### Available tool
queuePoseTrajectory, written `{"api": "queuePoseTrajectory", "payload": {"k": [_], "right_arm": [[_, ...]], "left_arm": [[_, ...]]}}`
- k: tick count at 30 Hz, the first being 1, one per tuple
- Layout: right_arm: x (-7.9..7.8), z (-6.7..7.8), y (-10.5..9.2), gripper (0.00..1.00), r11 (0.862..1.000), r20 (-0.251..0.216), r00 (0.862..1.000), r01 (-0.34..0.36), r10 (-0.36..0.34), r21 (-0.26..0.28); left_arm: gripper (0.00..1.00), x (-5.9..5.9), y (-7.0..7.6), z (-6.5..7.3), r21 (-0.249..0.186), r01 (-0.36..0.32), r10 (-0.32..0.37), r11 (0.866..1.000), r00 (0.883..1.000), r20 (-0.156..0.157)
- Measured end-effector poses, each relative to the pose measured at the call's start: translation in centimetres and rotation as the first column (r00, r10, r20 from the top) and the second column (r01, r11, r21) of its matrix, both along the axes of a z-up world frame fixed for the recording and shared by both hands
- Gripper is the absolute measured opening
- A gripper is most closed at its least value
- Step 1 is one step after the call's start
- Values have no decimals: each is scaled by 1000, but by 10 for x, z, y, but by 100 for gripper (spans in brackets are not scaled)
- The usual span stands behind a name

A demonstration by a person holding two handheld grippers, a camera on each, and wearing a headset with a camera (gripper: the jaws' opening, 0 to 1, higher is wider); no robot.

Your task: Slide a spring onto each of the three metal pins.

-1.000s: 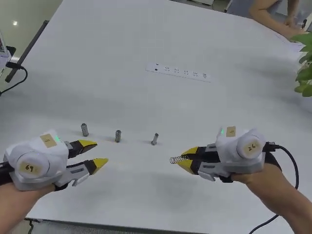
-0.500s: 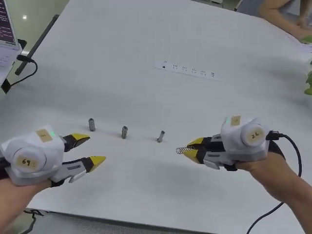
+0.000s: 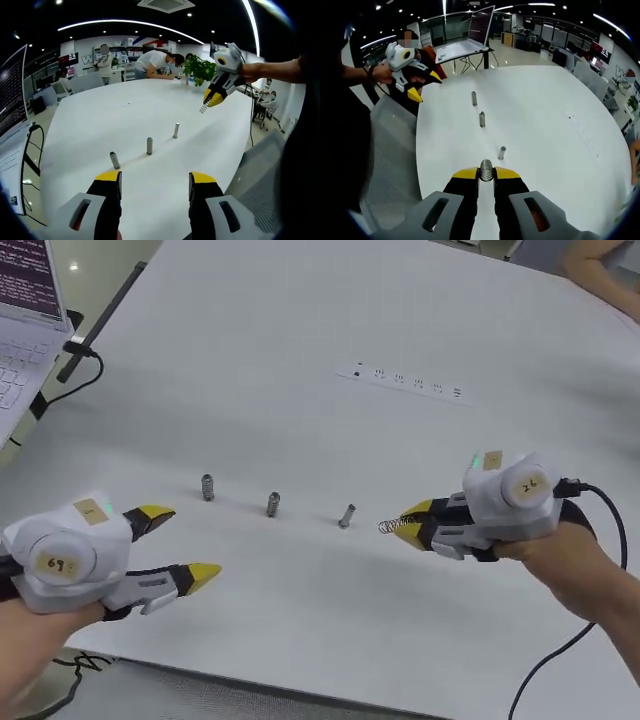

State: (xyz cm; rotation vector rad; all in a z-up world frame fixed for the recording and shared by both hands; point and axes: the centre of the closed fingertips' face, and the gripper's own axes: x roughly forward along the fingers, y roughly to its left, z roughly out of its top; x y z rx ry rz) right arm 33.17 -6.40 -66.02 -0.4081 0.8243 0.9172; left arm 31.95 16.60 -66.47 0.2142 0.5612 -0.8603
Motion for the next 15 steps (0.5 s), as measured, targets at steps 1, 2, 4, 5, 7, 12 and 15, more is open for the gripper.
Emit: {"api": "queuePoseTrajectory", "payload": {"k": [1,2,4,5,7,12,15], "right_arm": [[2,-1,0,8,1000,-1,1000,-4,4,-4],[4,-2,1,8,1000,-2,1000,-6,6,-8],[8,-5,2,8,1000,-3,1000,-11,11,-18],[10,-6,3,8,1000,-2,1000,-17,16,-23],[16,-7,4,8,1000,1,1000,-19,19,-21],[30,-12,6,8,999,4,1000,-21,21,-26],[37,-14,7,8,999,5,1000,-28,28,-34]], "left_arm": [[49,0,1,0,-1,-6,6,1000,1000,0],[50,0,2,0,-2,-9,9,1000,1000,-1],[50,0,4,0,-1,-15,15,1000,1000,-2],[50,0,5,0,-2,-18,18,1000,1000,-3],[50,0,7,1,-1,-22,22,1000,1000,-2],[50,1,14,3,2,-35,35,999,999,0],[50,0,18,3,4,-43,43,999,999,-2]]}}
